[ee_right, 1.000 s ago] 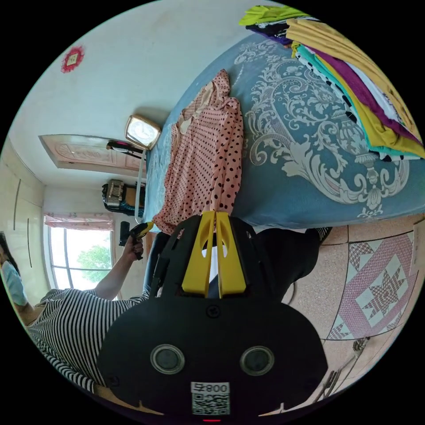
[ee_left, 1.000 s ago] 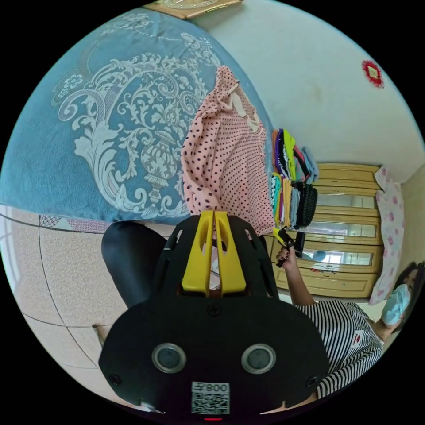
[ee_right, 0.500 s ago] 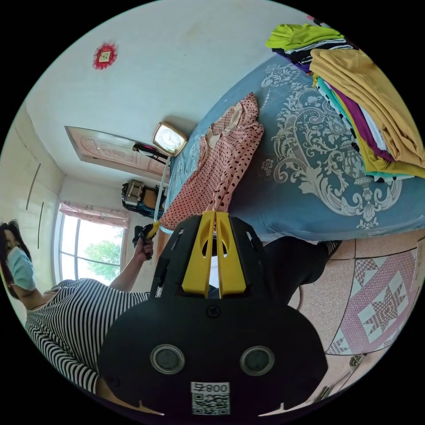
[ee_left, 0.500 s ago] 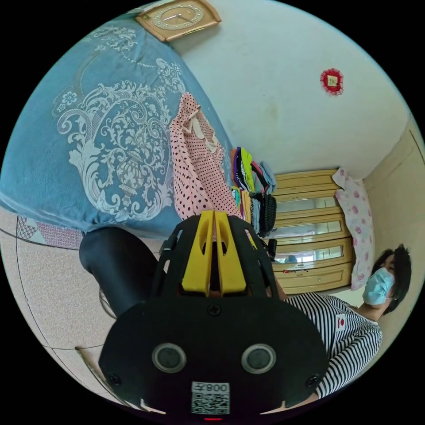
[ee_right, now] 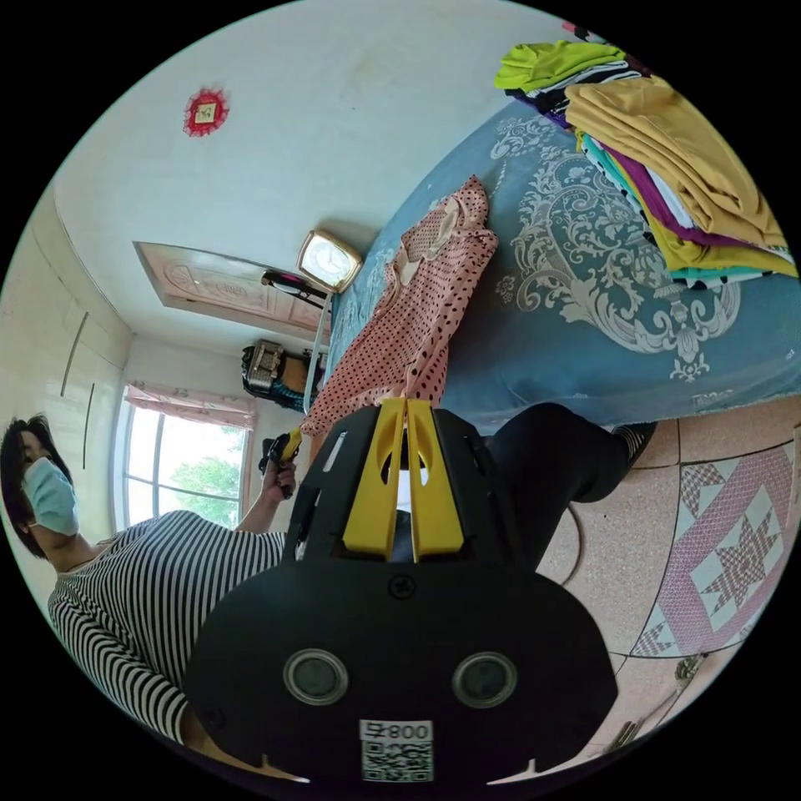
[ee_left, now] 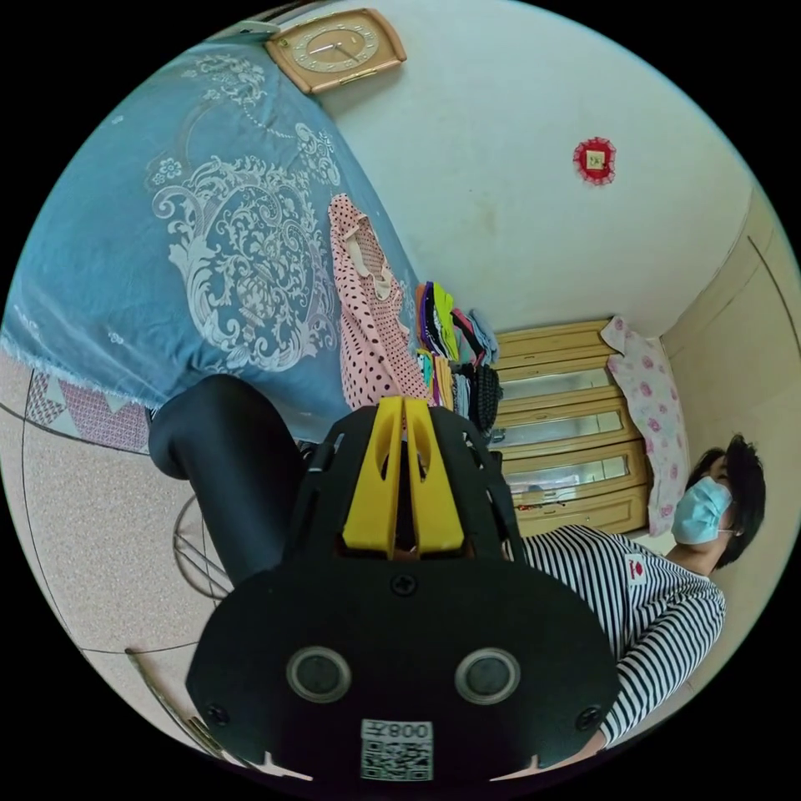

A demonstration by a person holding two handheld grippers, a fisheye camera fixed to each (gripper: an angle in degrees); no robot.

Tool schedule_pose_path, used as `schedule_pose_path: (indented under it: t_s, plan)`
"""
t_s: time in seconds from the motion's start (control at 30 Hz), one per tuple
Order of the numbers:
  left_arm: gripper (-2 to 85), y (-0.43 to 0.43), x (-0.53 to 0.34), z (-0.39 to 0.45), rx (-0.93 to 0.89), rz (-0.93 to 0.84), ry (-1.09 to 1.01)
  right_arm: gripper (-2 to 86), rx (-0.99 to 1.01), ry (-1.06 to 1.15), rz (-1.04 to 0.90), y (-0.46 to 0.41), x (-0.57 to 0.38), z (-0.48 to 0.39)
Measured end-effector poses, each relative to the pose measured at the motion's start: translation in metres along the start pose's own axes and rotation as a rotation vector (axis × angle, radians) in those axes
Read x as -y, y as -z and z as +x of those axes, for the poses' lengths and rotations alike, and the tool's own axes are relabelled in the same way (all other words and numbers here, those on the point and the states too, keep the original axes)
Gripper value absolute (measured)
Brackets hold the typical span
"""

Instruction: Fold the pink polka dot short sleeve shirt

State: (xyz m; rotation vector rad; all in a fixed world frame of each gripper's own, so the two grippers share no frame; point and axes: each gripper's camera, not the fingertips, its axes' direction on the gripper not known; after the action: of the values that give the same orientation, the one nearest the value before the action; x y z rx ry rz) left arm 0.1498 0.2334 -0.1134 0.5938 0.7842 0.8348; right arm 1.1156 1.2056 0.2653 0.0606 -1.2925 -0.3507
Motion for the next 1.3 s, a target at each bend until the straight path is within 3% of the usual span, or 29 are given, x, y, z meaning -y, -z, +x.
schedule_pose_path:
  t_s: [0.33,0.6,0.9,1.3]
  plan:
    - [0.1,0.012,-0.016,-0.036,-0.038,0.016,0.019,0.1,0.014,-0.015,-0.009,-0.003,0.005,0.005]
    - [0.2,-0.024,0.045,-0.074,-0.058,0.012,0.021,0.1,0.033,-0.010,-0.005,-0.026,0.060,0.005]
    - [0.2,-0.082,0.191,-0.112,-0.049,0.019,-0.038,0.1,0.020,0.055,0.051,-0.048,0.189,-0.014]
    - [0.4,-0.239,0.486,-0.219,0.090,0.016,-0.063,0.3,-0.125,0.105,0.013,-0.153,0.488,-0.023]
